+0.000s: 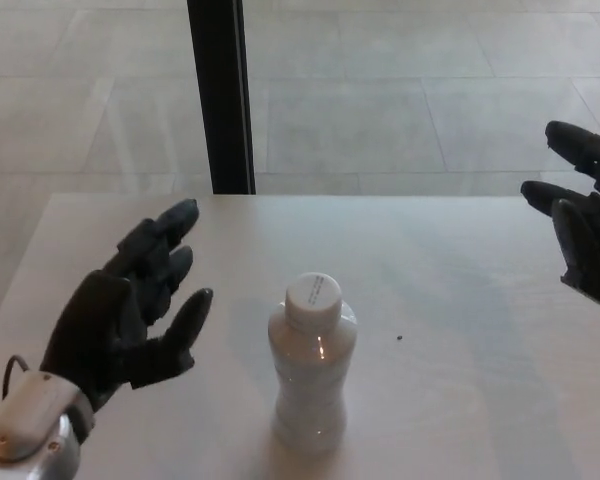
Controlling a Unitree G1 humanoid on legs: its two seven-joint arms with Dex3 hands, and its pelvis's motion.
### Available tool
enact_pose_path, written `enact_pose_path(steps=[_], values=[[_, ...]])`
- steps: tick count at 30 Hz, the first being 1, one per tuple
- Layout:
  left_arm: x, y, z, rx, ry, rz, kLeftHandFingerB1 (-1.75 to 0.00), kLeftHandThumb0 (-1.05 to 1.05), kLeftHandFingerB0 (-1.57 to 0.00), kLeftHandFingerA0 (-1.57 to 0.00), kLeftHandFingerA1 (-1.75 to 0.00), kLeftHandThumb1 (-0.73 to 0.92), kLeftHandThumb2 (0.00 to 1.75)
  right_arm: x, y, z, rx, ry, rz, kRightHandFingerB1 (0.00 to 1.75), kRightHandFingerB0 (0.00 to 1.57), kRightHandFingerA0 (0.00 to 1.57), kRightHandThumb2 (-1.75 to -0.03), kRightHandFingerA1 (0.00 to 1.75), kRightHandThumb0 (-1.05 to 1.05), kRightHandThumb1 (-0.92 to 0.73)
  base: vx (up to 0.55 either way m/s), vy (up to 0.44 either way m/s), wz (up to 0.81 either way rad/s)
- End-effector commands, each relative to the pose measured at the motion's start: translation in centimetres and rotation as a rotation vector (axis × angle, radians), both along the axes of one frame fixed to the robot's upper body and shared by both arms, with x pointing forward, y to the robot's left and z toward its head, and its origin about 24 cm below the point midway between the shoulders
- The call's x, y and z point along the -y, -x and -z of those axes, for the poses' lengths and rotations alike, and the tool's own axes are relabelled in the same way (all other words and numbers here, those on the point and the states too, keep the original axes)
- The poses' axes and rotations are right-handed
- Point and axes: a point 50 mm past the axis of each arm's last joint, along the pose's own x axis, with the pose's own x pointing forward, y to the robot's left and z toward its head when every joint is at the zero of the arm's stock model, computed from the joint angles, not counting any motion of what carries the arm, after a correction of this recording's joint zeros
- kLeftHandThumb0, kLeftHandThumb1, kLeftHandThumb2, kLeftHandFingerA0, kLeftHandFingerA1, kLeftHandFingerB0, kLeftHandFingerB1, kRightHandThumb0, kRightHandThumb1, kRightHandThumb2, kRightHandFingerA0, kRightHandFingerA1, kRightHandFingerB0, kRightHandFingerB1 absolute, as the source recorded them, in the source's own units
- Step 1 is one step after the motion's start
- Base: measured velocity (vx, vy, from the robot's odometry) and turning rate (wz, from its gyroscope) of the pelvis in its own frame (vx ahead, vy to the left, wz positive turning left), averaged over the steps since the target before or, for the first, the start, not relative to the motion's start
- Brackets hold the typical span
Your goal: The robot uses its left hand to to lift the bottle kept on the middle of the desk and tilts it towards its right hand. It then uses its right hand to rotate its cap to open it and places the bottle and cap back on the desk
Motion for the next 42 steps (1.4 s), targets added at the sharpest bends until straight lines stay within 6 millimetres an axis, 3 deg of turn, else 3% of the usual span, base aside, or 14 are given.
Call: enact_pose_path(steps=[1,2,3,6,7,14,15,18,19,33,34,36,37,42], values=[[0.1,0.3,2.4,-0.083,-0.175,0.022,0.0,-0.98,0.0,0.0,-0.2,0.52,0.98,0.4,-0.2,-0.4,-0.005,-0.008,0.053,0.33,0.39,0.4,-0.63,0.56,-0.69,-0.76,0.0,0.0,0.0],[0.4,0.2,2.6,-0.09,-0.166,0.022,0.0,-0.98,0.0,0.0,-0.19,0.52,0.96,0.3,-0.2,-0.4,-0.005,-0.005,0.059,0.33,0.39,0.41,-0.63,0.55,-0.69,-0.76,0.0,0.0,0.0],[1.2,0.1,2.8,-0.102,-0.16,0.035,0.0,-0.95,0.0,0.0,0.0,0.6,0.59,0.1,-0.2,-0.3,-0.01,-0.009,0.07,0.33,0.41,0.44,-0.63,0.56,-0.7,-0.75,0.0,0.0,0.0],[2.1,0.0,2.9,-0.105,-0.186,0.059,0.0,-0.93,0.0,0.0,0.0,0.6,0.59,-0.3,-0.2,-0.1,-0.017,-0.015,0.069,0.34,0.43,0.45,-0.63,0.59,-0.7,-0.76,0.0,0.0,0.0],[2.7,0.0,3.2,-0.104,-0.214,0.087,0.0,-0.99,0.0,0.0,-0.21,0.52,0.95,-0.7,-0.1,0.1,-0.016,-0.021,0.058,0.34,0.44,0.47,-0.63,0.63,-0.71,-0.75,0.0,0.0,0.0],[3.2,0.1,4.1,-0.119,-0.285,0.128,0.0,-1.01,0.0,0.0,-0.21,0.53,0.99,-0.8,0.0,0.8,-0.026,-0.023,0.055,0.34,0.43,0.42,-0.63,0.62,-0.69,-0.74,0.0,0.0,0.0],[3.3,0.3,4.4,-0.144,-0.288,0.133,0.0,-0.98,0.0,0.0,0.0,0.62,0.59,-0.8,0.0,1.1,-0.041,-0.027,0.056,0.34,0.42,0.41,-0.63,0.64,-0.7,-0.75,0.0,0.0,0.0],[3.3,0.4,4.7,-0.157,-0.267,0.134,0.0,-0.96,0.0,0.0,0.0,0.5,0.79,-0.8,0.1,1.3,-0.045,-0.025,0.055,0.34,0.4,0.41,-0.63,0.63,-0.71,-0.77,0.0,0.0,0.0],[3.4,0.4,4.8,-0.164,-0.267,0.133,0.0,-0.96,0.0,0.0,0.0,0.61,0.59,-0.9,0.1,1.4,-0.045,-0.024,0.051,0.34,0.39,0.4,-0.64,0.64,-0.71,-0.77,0.0,0.0,0.0],[4.2,0.8,5.5,-0.184,-0.247,0.145,0.0,-1.01,0.0,0.0,0.0,0.61,0.6,-1.4,0.2,2.2,-0.06,0.006,0.009,0.32,0.33,0.31,-0.65,0.67,-0.72,-0.79,0.0,0.0,0.0],[4.5,0.8,5.5,-0.175,-0.229,0.139,0.0,-0.97,0.0,0.0,0.0,0.53,0.78,-1.4,0.2,2.2,-0.062,0.005,0.007,0.32,0.32,0.31,-0.64,0.68,-0.71,-0.79,0.0,0.0,0.0],[5.3,0.6,5.2,-0.154,-0.176,0.106,0.0,-1.01,0.0,0.0,0.0,0.5,0.82,-1.5,0.2,2.1,-0.062,0.007,0.006,0.33,0.32,0.31,-0.64,0.7,-0.73,-0.78,0.0,0.0,0.0],[5.6,0.5,5.0,-0.142,-0.159,0.1,-0.29,-1.04,0.0,0.0,-0.27,0.56,1.02,-1.6,0.2,2.1,-0.064,-0.002,-0.001,0.33,0.32,0.3,-0.64,0.7,-0.72,-0.78,0.0,0.0,0.0],[6.4,0.4,4.9,-0.147,-0.102,0.108,-0.27,-1.05,0.0,0.0,-0.28,0.55,1.0,-1.6,0.3,2.1,-0.068,-0.011,-0.001,0.32,0.33,0.3,-0.64,0.71,-0.68,-0.78,0.0,0.0,0.0]])
